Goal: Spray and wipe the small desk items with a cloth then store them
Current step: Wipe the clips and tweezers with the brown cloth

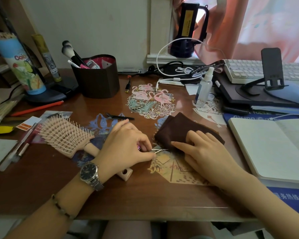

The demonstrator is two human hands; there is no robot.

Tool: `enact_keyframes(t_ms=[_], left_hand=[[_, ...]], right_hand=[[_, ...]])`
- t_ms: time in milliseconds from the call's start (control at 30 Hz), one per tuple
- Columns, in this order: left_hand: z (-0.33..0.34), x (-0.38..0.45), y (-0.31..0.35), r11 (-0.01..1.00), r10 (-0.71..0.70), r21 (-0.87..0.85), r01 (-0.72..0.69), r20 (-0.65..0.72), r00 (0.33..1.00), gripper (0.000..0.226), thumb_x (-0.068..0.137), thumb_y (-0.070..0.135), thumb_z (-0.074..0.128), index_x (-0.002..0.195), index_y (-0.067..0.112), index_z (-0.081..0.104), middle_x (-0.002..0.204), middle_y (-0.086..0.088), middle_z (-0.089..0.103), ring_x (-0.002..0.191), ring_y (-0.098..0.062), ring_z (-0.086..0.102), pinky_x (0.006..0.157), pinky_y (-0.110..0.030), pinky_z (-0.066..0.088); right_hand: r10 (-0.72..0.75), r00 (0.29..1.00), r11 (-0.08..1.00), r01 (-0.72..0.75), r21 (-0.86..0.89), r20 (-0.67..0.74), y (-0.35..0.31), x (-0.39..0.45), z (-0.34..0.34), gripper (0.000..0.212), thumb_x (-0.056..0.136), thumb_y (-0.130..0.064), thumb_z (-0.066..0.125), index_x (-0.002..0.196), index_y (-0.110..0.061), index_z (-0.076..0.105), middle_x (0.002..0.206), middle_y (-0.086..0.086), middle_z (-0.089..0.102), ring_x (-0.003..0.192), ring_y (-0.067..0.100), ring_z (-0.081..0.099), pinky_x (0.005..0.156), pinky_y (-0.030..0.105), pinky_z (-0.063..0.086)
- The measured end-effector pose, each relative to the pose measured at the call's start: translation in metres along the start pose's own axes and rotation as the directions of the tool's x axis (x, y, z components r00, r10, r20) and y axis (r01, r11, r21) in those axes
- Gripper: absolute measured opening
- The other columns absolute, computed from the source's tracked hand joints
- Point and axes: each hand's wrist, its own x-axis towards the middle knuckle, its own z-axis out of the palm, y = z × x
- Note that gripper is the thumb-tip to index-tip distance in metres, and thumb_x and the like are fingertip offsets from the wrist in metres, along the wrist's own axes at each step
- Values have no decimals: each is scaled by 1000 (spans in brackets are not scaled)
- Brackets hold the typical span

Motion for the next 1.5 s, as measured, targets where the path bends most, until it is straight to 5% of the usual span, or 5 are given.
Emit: enact_keyframes(t_ms=[433,633,1000,1300,1500], left_hand=[[0,1,0,1000,10,-5,-10,-5,1000,21,67,59,72,69,39,67,64,22,62,89,4,47,103,-9,0],[0,2,0,1000,8,-7,-8,-6,1000,20,66,58,72,68,39,67,64,22,61,90,4,48,103,-11,1],[0,1,0,1000,10,-16,-10,-8,1000,22,67,57,73,72,36,69,65,22,62,90,4,48,103,-8,-1],[1,0,0,1000,23,-15,-23,-32,999,30,70,67,59,72,39,71,68,21,63,91,3,50,108,-15,0],[3,2,0,1000,16,18,-15,-40,999,28,81,59,59,72,36,73,74,17,65,92,1,50,108,-16,-1]], right_hand=[[23,1000,996,-23,90,5,-2,1,1,42,80,-15,67,121,-23,64,83,-2,49,69,19,49,55,32,41],[-54,998,993,52,105,13,-13,4,1,41,86,-23,46,125,-23,60,85,-3,49,72,17,48,57,31,41],[22,1000,1000,-22,19,0,1,1,-1,46,74,-13,71,118,-21,66,81,1,50,67,21,51,54,32,38],[232,972,891,-225,395,31,16,-1,0,39,92,-14,53,129,-26,58,90,-6,47,78,9,50,68,31,49],[234,971,874,-232,426,49,15,-1,0,39,93,-14,52,129,-27,58,90,-6,46,76,5,49,67,25,44]])
